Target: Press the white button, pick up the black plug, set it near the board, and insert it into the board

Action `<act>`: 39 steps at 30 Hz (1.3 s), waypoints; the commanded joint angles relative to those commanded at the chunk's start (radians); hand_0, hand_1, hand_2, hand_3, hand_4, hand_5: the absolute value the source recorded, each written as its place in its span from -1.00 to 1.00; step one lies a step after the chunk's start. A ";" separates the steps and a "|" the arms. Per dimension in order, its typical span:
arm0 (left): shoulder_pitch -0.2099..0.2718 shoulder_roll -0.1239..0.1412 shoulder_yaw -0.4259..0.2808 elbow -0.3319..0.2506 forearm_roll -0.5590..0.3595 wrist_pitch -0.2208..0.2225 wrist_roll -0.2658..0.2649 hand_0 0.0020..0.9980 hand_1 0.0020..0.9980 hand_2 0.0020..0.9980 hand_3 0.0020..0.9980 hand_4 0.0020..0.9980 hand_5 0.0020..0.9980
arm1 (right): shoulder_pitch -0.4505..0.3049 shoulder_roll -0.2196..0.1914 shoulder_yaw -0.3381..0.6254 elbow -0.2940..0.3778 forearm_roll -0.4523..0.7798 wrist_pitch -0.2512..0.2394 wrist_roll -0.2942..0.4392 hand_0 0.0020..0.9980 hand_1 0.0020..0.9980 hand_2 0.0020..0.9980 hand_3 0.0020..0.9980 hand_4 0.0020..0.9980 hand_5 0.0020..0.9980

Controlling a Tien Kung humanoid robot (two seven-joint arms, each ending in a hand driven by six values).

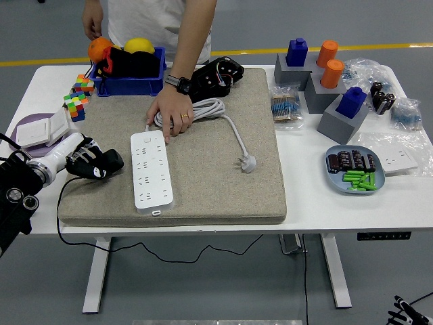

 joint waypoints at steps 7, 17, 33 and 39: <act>-0.037 0.026 0.021 -0.066 -0.001 -0.011 0.020 -0.04 -0.09 -0.12 0.01 0.61 -1.00 | 0.000 -0.002 -0.003 0.000 0.002 -0.001 0.001 0.45 0.22 0.11 0.34 0.48 0.00; -0.137 0.100 0.230 -0.112 -0.031 -0.020 -0.003 -0.05 -0.13 -0.18 -0.09 0.56 -1.00 | 0.007 -0.006 0.000 0.001 0.004 -0.001 0.002 0.45 0.22 0.11 0.34 0.48 0.00; -0.192 0.114 0.359 -0.087 -0.035 -0.011 -0.026 -0.06 -0.14 -0.19 -0.10 0.53 -1.00 | 0.010 -0.009 -0.007 0.000 0.006 -0.001 0.001 0.45 0.22 0.11 0.34 0.48 0.00; -0.214 0.113 0.378 -0.071 -0.020 -0.007 -0.034 -0.06 -0.15 -0.20 -0.11 0.51 -1.00 | 0.013 -0.011 -0.013 -0.001 0.009 -0.001 0.001 0.45 0.22 0.10 0.34 0.48 0.00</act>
